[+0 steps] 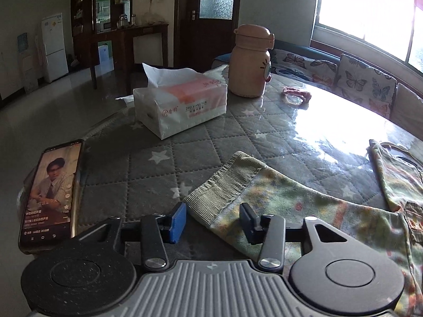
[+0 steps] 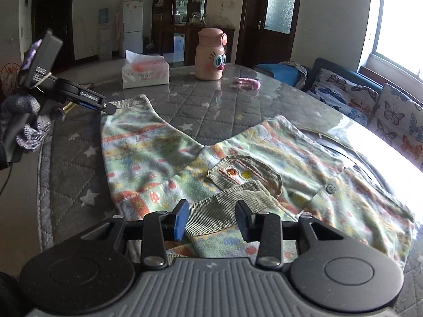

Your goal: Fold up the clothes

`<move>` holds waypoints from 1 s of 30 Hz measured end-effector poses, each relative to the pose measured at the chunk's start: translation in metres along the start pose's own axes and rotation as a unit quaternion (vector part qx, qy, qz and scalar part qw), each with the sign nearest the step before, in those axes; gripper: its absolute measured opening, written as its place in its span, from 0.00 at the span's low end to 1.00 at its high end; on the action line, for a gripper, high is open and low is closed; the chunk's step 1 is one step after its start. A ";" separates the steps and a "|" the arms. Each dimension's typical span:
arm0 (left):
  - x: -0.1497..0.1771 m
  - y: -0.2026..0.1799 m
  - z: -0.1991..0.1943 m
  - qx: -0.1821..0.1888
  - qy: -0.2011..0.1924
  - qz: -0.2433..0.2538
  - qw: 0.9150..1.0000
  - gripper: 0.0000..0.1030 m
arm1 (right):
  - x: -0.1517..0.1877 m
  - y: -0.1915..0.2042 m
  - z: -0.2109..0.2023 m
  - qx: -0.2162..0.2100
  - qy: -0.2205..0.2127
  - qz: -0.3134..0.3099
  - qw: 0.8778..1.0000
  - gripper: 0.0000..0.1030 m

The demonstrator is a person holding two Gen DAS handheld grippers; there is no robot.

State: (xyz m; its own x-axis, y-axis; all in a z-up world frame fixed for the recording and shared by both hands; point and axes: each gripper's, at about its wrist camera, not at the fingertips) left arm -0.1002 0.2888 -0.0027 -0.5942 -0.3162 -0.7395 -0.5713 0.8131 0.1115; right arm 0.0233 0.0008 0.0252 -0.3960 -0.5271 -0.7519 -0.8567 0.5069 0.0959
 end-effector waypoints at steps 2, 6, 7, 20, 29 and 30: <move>0.000 -0.001 0.001 -0.003 0.001 -0.001 1.000 0.36 | 0.000 -0.001 -0.003 0.000 -0.003 0.002 1.000 0.38; -0.001 -0.001 0.002 -0.005 0.000 -0.002 1.000 0.16 | 0.003 -0.006 -0.009 0.003 -0.008 0.014 1.000 0.38; -0.002 -0.002 0.001 -0.005 -0.002 -0.002 1.000 0.12 | 0.004 -0.007 -0.010 0.004 -0.009 0.018 1.000 0.38; -0.033 -0.059 -0.055 0.094 -0.087 0.036 0.991 0.05 | 0.018 -0.040 -0.036 0.026 -0.030 0.078 0.996 0.38; -0.043 -0.156 -0.092 0.261 -0.120 0.114 0.951 0.05 | 0.026 -0.072 -0.058 0.049 -0.054 0.143 0.987 0.38; -0.042 -0.167 -0.094 0.278 -0.120 0.125 0.945 0.05 | 0.027 -0.075 -0.061 0.052 -0.057 0.150 0.986 0.38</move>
State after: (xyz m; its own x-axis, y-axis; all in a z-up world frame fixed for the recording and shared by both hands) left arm -0.0333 0.1200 0.0722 -0.4877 -0.0154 -0.8729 -0.0059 0.9999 -0.0144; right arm 0.0569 -0.0935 0.0372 -0.5811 -0.2655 -0.7693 -0.6659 0.6985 0.2620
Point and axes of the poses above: each gripper's, at about its wrist camera, not at the fingertips, and z roughly the way its jaws point, y to its left, x to its underside, and after that the axes turned 13 degrees about z, right-handed
